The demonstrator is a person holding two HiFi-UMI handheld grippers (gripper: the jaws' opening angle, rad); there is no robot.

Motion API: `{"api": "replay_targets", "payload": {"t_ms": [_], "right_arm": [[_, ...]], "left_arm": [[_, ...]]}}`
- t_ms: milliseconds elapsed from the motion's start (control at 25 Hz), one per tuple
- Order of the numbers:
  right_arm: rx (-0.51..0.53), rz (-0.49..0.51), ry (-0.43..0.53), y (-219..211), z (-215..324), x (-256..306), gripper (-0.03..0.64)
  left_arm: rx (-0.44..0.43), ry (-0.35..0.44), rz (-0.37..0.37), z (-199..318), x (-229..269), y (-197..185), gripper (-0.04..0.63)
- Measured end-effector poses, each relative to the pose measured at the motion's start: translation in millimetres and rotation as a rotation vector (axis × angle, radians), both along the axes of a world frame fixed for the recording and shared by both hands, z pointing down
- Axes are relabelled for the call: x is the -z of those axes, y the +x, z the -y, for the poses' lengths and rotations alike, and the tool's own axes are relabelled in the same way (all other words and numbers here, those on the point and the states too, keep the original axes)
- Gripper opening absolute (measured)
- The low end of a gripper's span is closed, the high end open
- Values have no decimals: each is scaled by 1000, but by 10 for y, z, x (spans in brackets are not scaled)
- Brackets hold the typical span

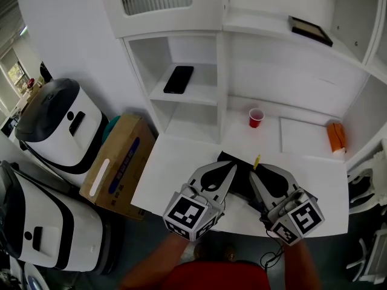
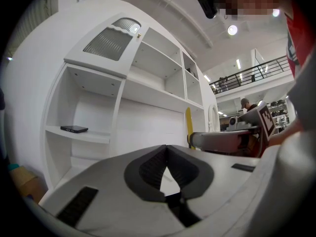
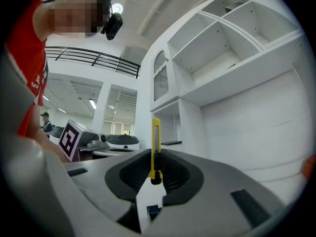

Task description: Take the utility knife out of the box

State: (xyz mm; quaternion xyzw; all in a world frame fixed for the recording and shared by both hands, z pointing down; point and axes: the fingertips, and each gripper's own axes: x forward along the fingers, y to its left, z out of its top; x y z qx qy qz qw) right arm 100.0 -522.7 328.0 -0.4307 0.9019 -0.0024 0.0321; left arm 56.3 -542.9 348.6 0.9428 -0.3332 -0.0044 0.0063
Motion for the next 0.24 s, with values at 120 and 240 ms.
{"api": "replay_targets", "payload": {"t_ms": [120, 240], "right_arm": [[2, -3, 0, 6, 2, -2, 80], [5, -3, 1, 7, 9, -1, 80]], "left_arm": [[0, -3, 2, 9, -20, 8, 23], [0, 0, 0, 20, -13, 15, 23]]}}
